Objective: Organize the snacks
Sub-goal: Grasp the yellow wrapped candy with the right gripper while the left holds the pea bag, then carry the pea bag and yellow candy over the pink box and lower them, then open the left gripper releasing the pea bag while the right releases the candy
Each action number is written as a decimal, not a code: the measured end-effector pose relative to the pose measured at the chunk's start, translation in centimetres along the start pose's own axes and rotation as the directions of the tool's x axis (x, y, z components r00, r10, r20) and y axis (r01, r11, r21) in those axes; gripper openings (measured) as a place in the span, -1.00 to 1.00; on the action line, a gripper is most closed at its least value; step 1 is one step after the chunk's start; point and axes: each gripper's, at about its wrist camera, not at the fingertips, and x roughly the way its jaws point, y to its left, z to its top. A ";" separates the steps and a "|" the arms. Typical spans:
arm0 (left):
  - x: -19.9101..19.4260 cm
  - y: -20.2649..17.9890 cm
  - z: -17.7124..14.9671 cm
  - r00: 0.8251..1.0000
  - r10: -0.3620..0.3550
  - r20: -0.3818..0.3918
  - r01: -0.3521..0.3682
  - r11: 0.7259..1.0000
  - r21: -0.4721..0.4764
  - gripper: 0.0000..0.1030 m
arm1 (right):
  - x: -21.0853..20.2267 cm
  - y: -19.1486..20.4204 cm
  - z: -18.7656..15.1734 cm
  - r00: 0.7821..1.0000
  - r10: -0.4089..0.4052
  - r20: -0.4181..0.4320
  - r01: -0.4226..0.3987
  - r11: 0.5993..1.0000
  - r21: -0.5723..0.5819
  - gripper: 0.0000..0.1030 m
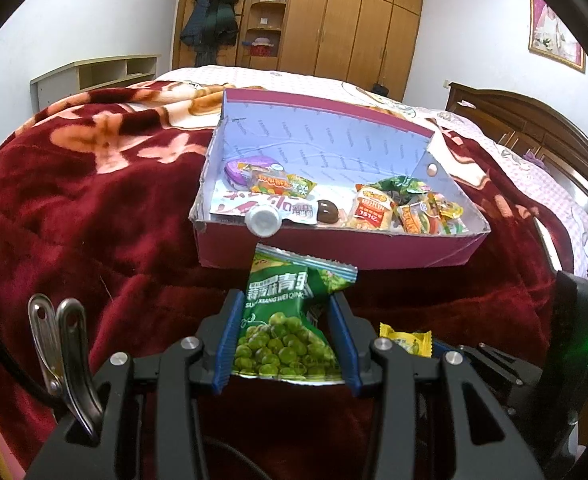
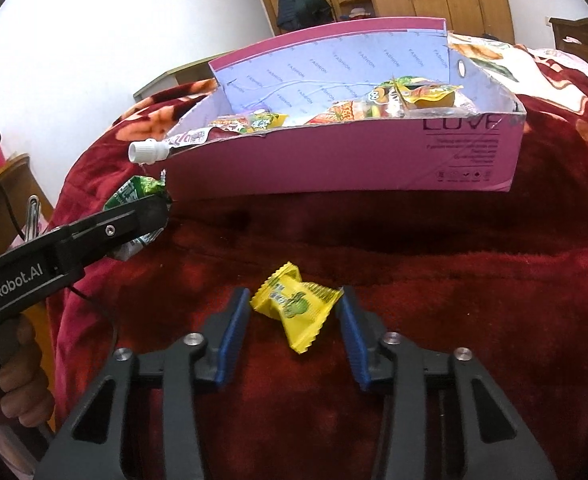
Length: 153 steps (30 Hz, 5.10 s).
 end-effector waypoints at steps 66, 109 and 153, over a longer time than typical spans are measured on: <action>0.8 -5.7 7.5 0.992 -0.028 0.124 0.019 0.997 0.077 -0.12 | -6.8 -2.0 6.4 0.968 0.023 0.248 -0.019 1.000 -0.017 -0.47; 11.0 -4.5 10.1 0.984 0.142 0.108 -0.150 0.986 0.070 0.14 | 1.4 -7.3 13.7 0.972 -0.099 0.212 0.085 0.994 0.073 -0.47; 5.1 -4.6 9.4 0.988 0.107 0.112 -0.114 0.992 0.055 0.14 | -2.1 -4.3 12.0 0.963 -0.045 0.266 0.033 0.998 0.047 0.10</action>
